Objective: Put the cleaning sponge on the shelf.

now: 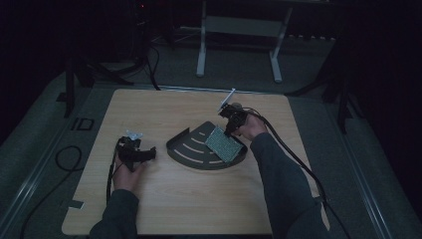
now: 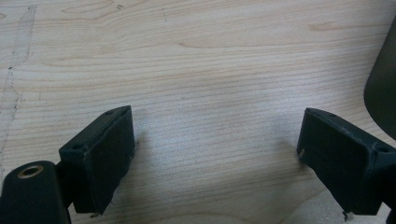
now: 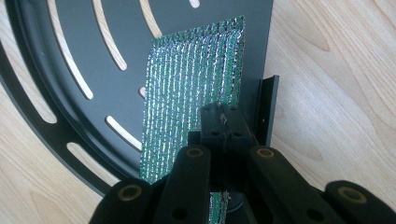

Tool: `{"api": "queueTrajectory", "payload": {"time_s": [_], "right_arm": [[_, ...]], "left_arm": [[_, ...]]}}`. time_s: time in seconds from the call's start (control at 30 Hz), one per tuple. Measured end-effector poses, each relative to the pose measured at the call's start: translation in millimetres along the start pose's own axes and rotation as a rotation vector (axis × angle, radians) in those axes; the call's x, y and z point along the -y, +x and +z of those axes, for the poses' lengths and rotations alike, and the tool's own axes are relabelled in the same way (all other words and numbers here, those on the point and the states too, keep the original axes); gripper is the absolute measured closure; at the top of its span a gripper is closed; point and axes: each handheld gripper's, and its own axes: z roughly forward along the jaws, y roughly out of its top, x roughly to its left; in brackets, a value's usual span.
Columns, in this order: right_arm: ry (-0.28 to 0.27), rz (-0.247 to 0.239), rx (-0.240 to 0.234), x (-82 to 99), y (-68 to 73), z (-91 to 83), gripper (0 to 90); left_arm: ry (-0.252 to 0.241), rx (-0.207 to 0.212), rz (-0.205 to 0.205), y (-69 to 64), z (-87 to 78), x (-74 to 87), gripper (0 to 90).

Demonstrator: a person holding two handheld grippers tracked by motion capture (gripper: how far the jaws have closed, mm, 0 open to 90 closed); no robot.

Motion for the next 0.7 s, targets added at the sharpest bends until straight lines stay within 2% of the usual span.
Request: {"api": "queueTrajectory", "payload": {"time_s": [0.17, 0.7], "right_arm": [[0.012, -0.005, 0.026, 1.6, -0.8, 2.5, 89.7], [0.009, 0.015, 0.054, 6.2, -6.8, 7.2, 89.5]], "left_arm": [[0.0, 0.0, 0.001, 0.0, 0.0, 0.0, 11.6], [0.0, 0.0, 0.001, 0.1, 0.0, 0.0, 11.6]]}}
